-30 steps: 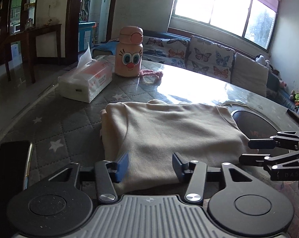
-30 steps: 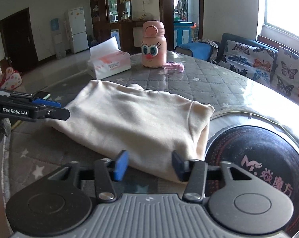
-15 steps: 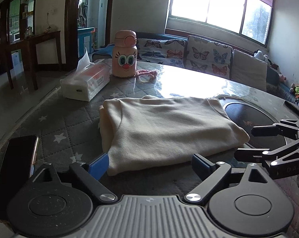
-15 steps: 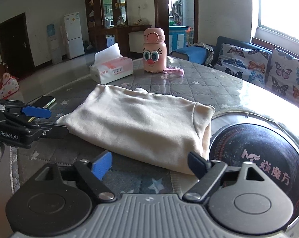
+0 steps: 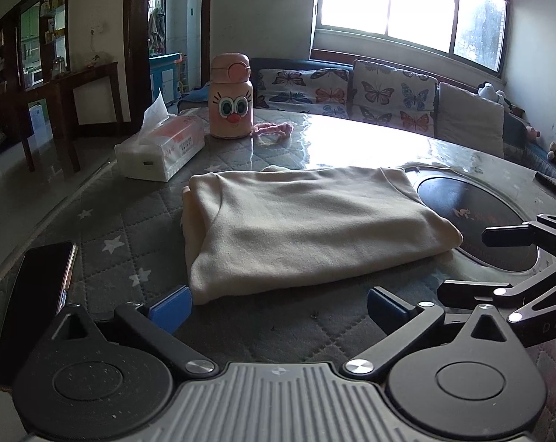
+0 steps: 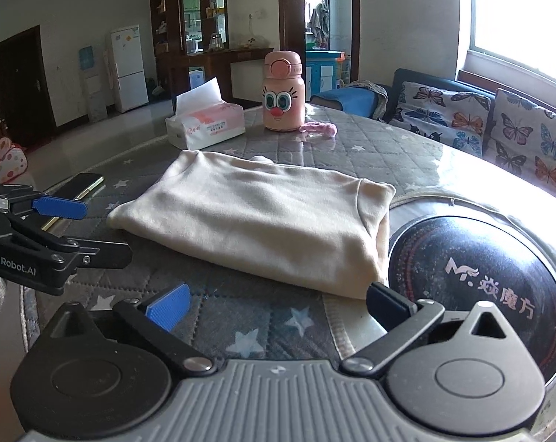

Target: Fold clothes

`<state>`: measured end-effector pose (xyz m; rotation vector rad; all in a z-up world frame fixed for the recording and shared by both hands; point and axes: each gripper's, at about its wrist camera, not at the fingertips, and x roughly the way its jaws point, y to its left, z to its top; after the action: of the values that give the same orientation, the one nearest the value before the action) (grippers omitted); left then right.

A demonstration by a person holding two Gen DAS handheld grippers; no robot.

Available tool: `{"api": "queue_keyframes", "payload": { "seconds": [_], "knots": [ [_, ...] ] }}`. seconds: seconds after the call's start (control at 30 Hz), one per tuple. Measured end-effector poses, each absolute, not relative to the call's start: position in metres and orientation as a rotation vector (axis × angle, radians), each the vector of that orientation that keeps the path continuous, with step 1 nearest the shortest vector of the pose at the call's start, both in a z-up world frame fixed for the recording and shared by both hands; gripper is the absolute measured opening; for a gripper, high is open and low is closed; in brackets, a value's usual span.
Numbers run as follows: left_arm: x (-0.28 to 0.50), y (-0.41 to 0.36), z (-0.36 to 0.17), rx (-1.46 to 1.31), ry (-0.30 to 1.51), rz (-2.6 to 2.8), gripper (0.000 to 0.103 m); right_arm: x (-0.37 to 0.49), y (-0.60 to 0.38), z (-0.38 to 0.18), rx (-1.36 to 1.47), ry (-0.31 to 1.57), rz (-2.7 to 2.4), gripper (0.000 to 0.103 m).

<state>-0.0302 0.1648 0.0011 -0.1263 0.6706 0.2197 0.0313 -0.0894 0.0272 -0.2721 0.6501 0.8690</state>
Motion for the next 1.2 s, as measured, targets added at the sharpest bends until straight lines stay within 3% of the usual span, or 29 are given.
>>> {"api": "queue_keyframes", "payload": {
  "seconds": [1.2],
  "knots": [
    [-0.041,0.14,-0.004,-0.079,0.662,0.256,0.103,0.013,-0.097,0.015,-0.263,0.667,0.849,0.103]
  ]
}}
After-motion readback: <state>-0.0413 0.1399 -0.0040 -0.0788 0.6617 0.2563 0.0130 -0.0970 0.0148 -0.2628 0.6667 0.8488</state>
